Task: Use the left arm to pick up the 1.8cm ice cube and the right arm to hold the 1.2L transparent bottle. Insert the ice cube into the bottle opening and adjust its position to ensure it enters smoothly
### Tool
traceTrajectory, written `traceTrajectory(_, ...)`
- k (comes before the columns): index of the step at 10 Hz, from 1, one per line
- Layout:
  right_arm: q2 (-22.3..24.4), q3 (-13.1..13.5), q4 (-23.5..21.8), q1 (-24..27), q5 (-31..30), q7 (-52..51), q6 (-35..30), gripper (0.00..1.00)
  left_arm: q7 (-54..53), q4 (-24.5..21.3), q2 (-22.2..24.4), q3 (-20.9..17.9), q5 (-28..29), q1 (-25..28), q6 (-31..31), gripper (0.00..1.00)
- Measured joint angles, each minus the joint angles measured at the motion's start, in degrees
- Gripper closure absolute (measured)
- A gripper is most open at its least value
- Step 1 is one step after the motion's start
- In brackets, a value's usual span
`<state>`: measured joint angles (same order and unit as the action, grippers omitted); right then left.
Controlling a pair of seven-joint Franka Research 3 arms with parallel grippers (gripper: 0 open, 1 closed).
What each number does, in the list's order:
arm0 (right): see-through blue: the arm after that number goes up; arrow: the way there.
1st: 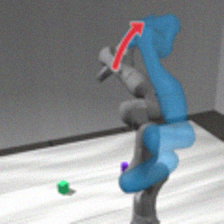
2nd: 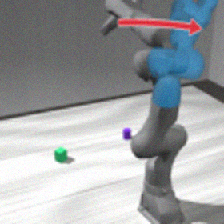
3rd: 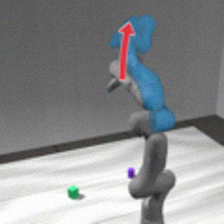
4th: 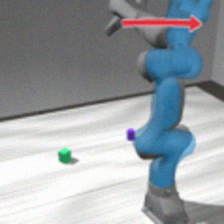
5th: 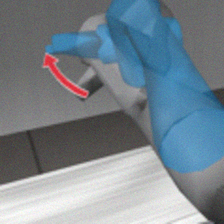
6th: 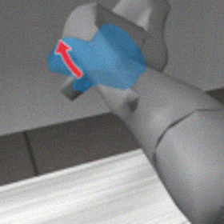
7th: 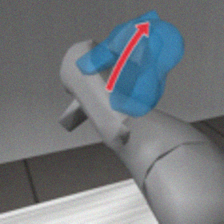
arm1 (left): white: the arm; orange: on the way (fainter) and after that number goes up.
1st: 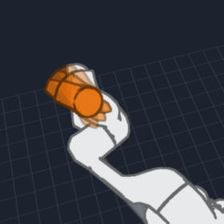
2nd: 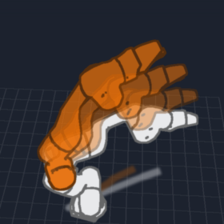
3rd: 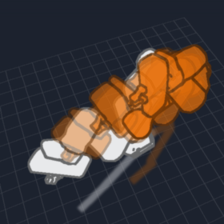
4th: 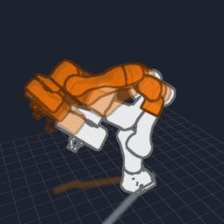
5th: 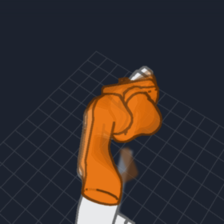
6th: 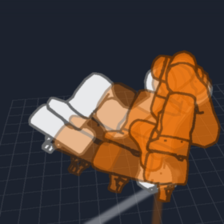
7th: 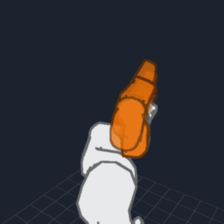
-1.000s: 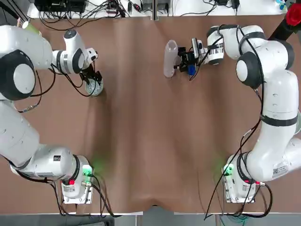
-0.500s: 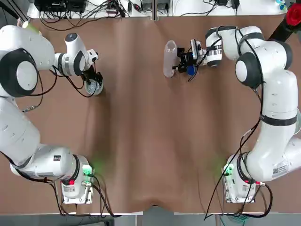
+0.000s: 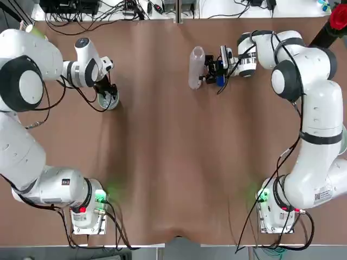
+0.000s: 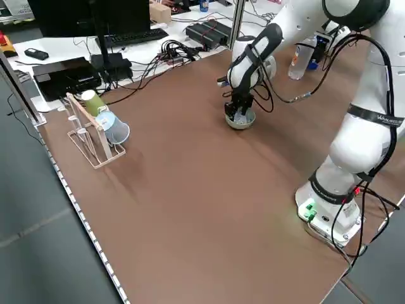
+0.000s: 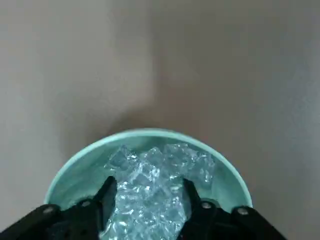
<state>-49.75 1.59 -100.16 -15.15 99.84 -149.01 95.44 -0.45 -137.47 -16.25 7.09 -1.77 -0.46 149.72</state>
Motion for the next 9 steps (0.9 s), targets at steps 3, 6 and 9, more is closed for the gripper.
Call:
traceTrajectory(3,-0.03,-0.02,0.0,0.17,0.02,-0.07,-0.18,0.02,0.01,0.03,0.05,0.0,0.0,0.0,0.01,0.52)
traceTrajectory(6,-0.07,-0.12,0.0,0.13,0.02,-0.09,-0.2,0.0,0.09,0.04,0.05,0.0,0.0,0.0,0.0,0.52)
traceTrajectory(9,-0.12,-0.12,0.0,0.13,0.02,-0.09,-0.23,0.0,0.1,0.16,0.26,0.0,0.0,0.0,-0.35,0.52)
